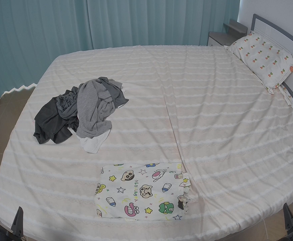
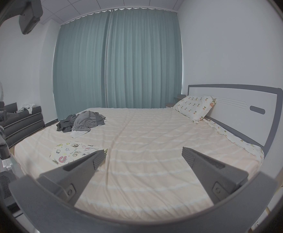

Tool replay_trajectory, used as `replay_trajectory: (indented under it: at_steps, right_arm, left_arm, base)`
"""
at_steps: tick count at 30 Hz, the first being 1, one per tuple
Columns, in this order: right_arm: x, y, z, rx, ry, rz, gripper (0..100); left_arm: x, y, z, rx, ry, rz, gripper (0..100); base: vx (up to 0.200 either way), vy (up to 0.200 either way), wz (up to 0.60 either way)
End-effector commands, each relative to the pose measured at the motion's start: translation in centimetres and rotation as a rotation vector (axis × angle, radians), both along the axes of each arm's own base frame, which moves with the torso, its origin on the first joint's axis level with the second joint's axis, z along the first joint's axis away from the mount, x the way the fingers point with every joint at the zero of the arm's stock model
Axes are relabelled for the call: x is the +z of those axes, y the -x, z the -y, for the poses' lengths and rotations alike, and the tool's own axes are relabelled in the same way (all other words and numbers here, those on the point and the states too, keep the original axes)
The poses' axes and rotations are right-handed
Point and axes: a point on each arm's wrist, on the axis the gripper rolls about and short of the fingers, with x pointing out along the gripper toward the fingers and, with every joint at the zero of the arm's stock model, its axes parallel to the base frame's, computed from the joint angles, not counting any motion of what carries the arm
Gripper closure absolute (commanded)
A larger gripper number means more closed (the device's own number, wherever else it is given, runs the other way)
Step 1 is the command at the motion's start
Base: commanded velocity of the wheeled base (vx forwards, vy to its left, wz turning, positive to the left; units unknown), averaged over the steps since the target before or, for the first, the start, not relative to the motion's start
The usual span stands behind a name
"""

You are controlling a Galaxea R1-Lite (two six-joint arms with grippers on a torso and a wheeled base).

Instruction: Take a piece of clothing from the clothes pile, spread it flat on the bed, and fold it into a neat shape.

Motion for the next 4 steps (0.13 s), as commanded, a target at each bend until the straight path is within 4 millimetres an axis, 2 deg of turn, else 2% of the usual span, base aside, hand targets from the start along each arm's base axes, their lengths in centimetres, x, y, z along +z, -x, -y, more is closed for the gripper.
replay_trajectory:
  at_steps: [1,4]
  right_arm:
    - [-0.65,-0.03,0.06,-0.029,-0.041,-0.011,0]
    - [-0.65,-0.03,0.06,-0.029,-0.042,-0.011,0]
  left_arm:
    - [-0.64,-0.07,0.03,-0.011,-0.042,-0.015,0]
    - [-0.65,-0.07,0.04,-0.018,-0.030,-0.016,0]
  base:
    - [0.000,0.000,0.00]
    - [0.000,0.000,0.00]
